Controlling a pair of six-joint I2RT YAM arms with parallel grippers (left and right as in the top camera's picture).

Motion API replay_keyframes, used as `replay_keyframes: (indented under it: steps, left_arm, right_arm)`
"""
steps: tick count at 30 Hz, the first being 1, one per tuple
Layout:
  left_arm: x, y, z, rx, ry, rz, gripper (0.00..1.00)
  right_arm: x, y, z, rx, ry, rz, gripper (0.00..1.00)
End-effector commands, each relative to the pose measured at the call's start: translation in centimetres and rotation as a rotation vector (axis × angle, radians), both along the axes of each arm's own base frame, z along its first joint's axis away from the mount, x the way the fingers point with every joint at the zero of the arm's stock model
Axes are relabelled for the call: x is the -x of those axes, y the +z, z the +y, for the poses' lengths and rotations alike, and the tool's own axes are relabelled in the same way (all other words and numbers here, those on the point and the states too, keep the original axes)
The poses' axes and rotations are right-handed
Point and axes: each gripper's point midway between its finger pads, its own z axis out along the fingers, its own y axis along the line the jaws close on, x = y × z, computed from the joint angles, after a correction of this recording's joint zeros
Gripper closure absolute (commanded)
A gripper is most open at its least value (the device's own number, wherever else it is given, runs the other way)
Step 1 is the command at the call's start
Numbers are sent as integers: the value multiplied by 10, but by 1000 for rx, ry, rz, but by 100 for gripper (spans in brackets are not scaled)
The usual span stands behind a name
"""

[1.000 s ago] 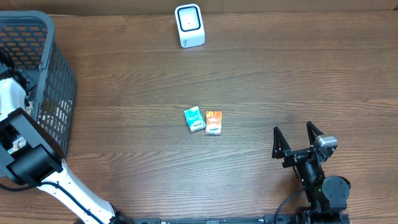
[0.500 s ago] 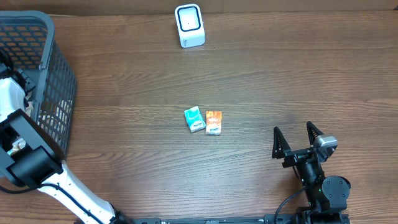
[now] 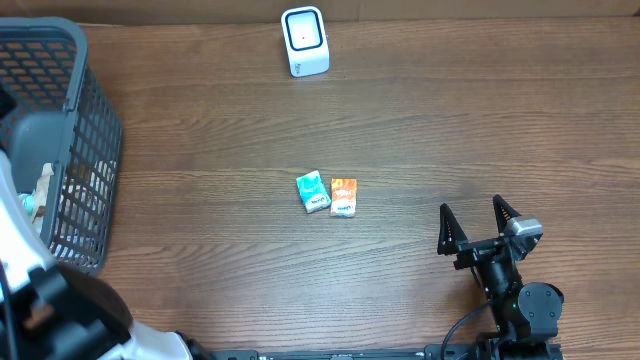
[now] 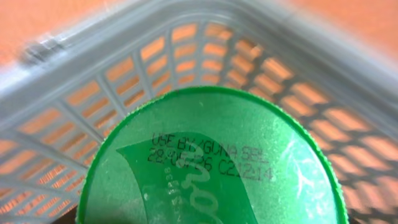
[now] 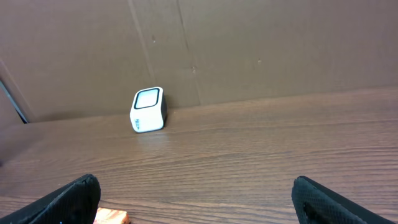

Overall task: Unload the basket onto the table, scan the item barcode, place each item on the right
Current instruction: 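Grasp the green-lidded jar with the left gripper and lift it, then carry the jar under the scanner and place it on the table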

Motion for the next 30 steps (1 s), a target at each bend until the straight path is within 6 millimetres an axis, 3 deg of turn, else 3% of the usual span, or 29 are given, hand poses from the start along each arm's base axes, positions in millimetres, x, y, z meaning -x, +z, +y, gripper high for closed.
replay_keyframes:
  steps: [1,8,11,14,20,30]
  left_arm:
    - [12,63,-40,5,-111,-148,56]
    - [40,117,-123,90,-329,-273,54]
    - [43,126,-161,122,-436,-290,53]
    - [43,123,-199,158,-529,-264,52]
    - [37,80,-263,234,-646,-83,51]
    - [14,-25,-345,313,-784,310,51]
  right_arm:
    - [0,-1,-2,4,-8,-7,0]
    - [0,-1,-2,4,-8,-7,0]
    - [0,-1,-2,4,-8,-7,0]
    - [0,-1,-2,4,-8,-7,0]
    - [0,-1,-2,4,-8,-7,0]
    - [0,-1,-2,4,-8,-7,0]
